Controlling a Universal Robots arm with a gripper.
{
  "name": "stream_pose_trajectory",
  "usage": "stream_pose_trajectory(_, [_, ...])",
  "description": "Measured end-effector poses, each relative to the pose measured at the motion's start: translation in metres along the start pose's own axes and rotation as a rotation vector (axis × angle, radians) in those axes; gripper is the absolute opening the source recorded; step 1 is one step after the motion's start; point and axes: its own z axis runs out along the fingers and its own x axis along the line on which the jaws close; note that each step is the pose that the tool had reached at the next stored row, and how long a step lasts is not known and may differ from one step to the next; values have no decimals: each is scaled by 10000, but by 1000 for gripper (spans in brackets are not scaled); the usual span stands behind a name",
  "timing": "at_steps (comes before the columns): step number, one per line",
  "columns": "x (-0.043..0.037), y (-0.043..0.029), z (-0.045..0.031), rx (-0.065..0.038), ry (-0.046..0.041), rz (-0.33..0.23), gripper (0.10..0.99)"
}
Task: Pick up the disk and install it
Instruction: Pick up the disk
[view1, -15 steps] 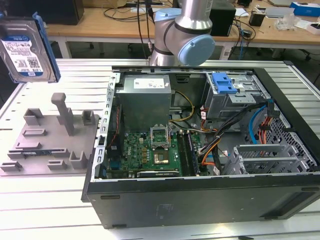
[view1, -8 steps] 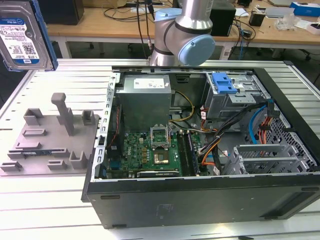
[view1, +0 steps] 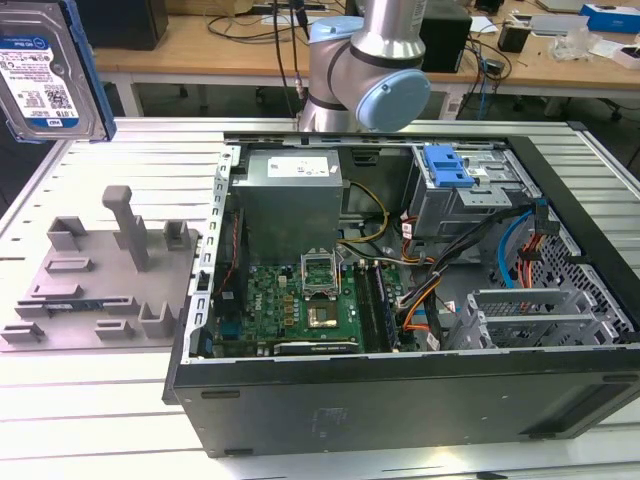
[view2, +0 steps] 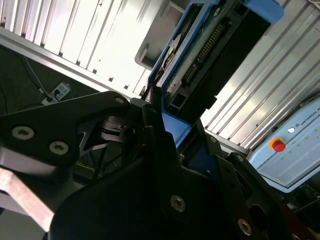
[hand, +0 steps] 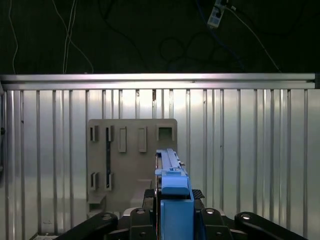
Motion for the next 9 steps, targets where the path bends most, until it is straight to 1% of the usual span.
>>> stream_pose_trajectory(1, [17,-28,-2,0,9,-3,365])
stream_pose_trajectory(3, [103,-153,-20,-11,9,-3,365])
stream_pose_trajectory(4, [152,-203,-25,-15,8,-2,365])
stream_pose_trajectory(5, [216,-272,-25,-18,8,-4,365])
stream_pose_trajectory(6, [285,-354,-24,-17,8,-2,365])
stream_pose_trajectory(7, [358,-456,-23,-18,8,-2,365])
stream_pose_trajectory(8, [438,-597,-22,-18,9,-3,365])
stream_pose_trajectory(9, [476,-673,-22,-18,9,-3,365])
